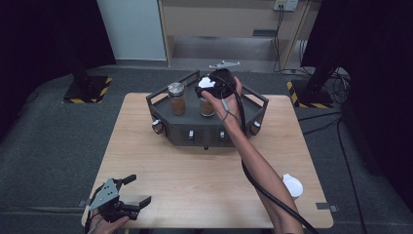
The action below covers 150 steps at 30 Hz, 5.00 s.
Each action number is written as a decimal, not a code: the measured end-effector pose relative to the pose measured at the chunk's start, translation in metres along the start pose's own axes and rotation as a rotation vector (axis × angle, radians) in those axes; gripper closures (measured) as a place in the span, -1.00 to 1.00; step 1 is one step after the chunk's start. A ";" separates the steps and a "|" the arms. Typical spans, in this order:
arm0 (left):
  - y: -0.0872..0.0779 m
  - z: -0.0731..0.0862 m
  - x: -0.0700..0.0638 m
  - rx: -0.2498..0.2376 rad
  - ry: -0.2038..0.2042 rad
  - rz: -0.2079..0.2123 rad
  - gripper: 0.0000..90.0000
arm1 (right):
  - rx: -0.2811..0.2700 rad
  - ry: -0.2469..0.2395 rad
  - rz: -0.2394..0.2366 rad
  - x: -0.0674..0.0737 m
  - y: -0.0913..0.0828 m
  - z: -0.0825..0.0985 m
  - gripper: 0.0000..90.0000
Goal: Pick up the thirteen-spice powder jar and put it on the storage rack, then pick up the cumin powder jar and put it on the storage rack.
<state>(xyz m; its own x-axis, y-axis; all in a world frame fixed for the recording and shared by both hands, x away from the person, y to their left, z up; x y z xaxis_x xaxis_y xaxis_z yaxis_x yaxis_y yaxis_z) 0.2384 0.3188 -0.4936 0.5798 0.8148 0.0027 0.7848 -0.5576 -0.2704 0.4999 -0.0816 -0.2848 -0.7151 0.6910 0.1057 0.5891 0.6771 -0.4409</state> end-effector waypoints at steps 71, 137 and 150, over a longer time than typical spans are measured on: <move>-0.007 0.001 0.002 -0.008 -0.008 -0.034 -0.95 | -0.164 -0.145 -0.026 0.041 -0.270 0.201 -0.94; -0.004 0.002 0.001 0.008 -0.005 -0.027 -0.95 | -0.238 -0.037 0.054 0.040 -0.300 0.285 -0.97; -0.005 0.002 0.002 0.005 -0.011 -0.025 -0.95 | -0.177 -0.010 0.041 0.035 -0.304 0.272 -0.95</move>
<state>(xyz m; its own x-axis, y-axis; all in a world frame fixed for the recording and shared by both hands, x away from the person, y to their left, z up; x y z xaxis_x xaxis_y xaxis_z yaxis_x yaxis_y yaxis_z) 0.2353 0.3235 -0.4946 0.5575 0.8302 -0.0013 0.7979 -0.5363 -0.2752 0.1934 -0.3325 -0.3893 -0.6925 0.7168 0.0817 0.6741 0.6832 -0.2807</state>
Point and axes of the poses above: each handheld gripper's, and its own axes: y roughly forward along the jaws, z roughly out of its underside, x roughly to its left, the point moved 9 cm from there along y, roughly forward along the jaws, and after that the axes turned 13 degrees about -z, right-handed, at the moved point
